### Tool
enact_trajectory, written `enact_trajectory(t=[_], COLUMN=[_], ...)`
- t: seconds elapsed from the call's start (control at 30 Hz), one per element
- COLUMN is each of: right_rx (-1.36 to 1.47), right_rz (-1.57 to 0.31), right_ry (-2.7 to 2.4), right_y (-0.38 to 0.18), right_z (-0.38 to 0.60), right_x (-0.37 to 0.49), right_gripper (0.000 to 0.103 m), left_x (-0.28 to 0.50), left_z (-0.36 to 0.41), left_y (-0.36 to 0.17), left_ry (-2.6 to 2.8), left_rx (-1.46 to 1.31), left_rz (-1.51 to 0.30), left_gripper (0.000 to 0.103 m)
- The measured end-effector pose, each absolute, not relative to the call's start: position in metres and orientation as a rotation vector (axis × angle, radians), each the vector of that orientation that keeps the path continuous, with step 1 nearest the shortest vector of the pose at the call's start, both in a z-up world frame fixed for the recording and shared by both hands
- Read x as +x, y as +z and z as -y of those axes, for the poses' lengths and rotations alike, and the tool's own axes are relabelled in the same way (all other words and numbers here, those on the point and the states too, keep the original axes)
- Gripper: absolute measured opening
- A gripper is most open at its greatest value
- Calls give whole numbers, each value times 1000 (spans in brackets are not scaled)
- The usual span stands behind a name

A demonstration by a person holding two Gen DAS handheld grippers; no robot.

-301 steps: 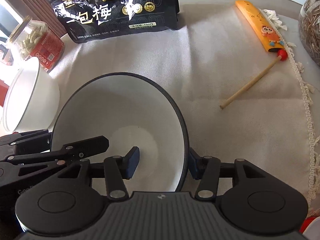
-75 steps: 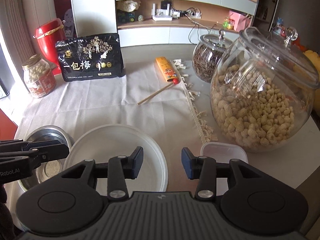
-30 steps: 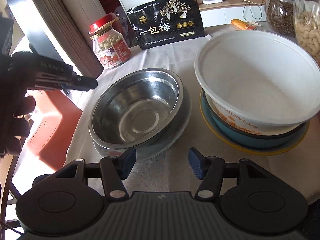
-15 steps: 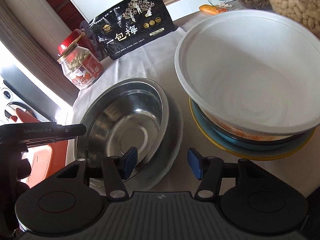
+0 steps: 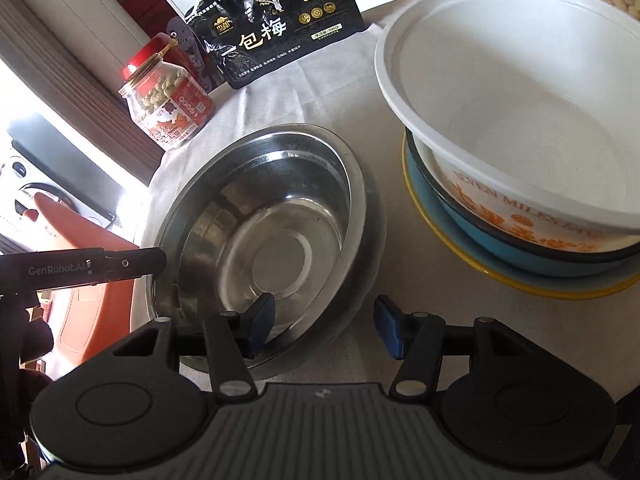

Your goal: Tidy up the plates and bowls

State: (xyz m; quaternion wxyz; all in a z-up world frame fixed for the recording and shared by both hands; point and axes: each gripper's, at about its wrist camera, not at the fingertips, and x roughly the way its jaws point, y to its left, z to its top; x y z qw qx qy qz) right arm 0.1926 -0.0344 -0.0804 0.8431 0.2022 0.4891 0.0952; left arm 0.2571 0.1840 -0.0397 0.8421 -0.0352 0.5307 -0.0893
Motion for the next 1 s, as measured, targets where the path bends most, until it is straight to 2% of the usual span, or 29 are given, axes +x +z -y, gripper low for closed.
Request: enact_trajectory(t=[0.17, 0.2, 0.33, 0.4, 0.5, 0.8, 1.0], right_rx=[395, 381, 346, 355, 356, 321, 342], right_rz=[-1055, -1051, -1042, -1035, -1007, -1027, -1012], right_ry=[234, 222, 201, 193, 184, 184, 231], right_y=[-84, -84, -83, -80, -73, -84, -76], right_z=[20, 17, 10, 9, 7, 5, 10], right_x=[199, 199, 205, 212, 226, 235, 226], right_gripper=[54, 54, 53, 48, 46, 45, 54], left_x=[276, 279, 286, 286, 287, 284, 276], left_z=[-175, -172, -166, -172, -181, -177, -185], left_y=[-53, -54, -52, -50, -50, -47, -29], left_ry=[-207, -213, -183, -161, -132, -118, -89], left_rx=[-75, -71, 18, 8, -11, 18, -14], left_rz=[-1136, -1136, -1097, -1082, -1085, -1062, -1008], left_gripper=[38, 42, 35, 32, 26, 25, 26])
